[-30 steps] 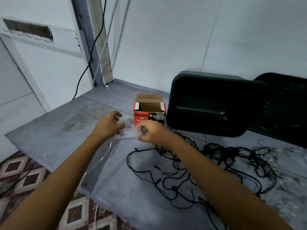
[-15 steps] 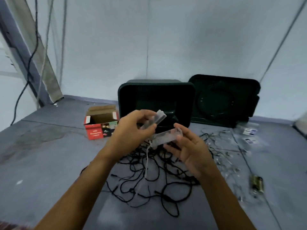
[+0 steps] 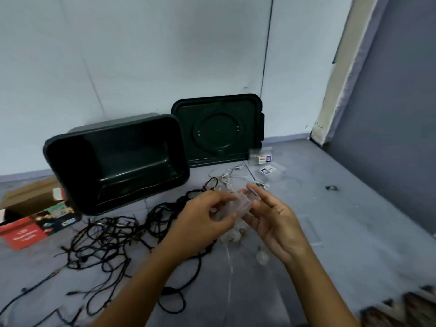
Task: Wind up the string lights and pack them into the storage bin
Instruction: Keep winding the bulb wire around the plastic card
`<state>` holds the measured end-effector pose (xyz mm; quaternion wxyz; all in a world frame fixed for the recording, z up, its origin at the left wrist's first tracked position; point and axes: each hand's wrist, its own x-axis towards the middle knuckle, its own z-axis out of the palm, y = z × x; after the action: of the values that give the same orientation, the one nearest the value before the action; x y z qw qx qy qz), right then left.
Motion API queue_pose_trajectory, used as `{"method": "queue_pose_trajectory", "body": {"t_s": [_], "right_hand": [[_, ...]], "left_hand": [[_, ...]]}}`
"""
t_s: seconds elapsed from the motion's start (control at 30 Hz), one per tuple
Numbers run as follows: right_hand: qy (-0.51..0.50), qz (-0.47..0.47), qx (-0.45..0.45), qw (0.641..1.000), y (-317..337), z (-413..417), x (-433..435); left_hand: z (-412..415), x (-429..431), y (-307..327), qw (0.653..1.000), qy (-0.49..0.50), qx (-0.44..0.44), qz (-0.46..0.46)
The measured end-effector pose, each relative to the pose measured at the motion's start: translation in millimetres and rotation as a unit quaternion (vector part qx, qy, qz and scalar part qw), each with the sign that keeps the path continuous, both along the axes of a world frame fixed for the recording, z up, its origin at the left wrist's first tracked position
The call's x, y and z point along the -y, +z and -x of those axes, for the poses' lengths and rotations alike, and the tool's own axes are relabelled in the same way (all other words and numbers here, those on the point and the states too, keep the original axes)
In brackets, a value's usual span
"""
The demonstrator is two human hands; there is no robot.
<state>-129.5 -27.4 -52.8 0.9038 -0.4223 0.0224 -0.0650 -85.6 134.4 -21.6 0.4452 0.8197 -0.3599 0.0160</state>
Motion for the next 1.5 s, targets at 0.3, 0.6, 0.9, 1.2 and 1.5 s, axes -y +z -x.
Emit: {"method": "queue_pose_trajectory", "body": {"t_s": [0.3, 0.6, 0.9, 1.2, 1.5], "right_hand": [[0.015, 0.006, 0.002, 1.000, -9, 1, 16], [0.023, 0.041, 0.001, 0.999, -12, -3, 9], [0.083, 0.117, -0.027, 0.989, -14, -3, 22], [0.122, 0.213, -0.103, 0.964, 6, -6, 21], [0.185, 0.411, -0.075, 0.890, 18, 14, 26]], "left_hand": [[2, 20, -7, 1.000, -0.002, 0.014, 0.011], [0, 23, -19, 0.998, 0.027, 0.057, 0.029], [1, 19, -26, 0.999, 0.029, -0.016, 0.034], [-12, 13, -9, 0.992, -0.012, -0.089, -0.087], [7, 7, -14, 0.971, 0.035, -0.238, 0.001]]}}
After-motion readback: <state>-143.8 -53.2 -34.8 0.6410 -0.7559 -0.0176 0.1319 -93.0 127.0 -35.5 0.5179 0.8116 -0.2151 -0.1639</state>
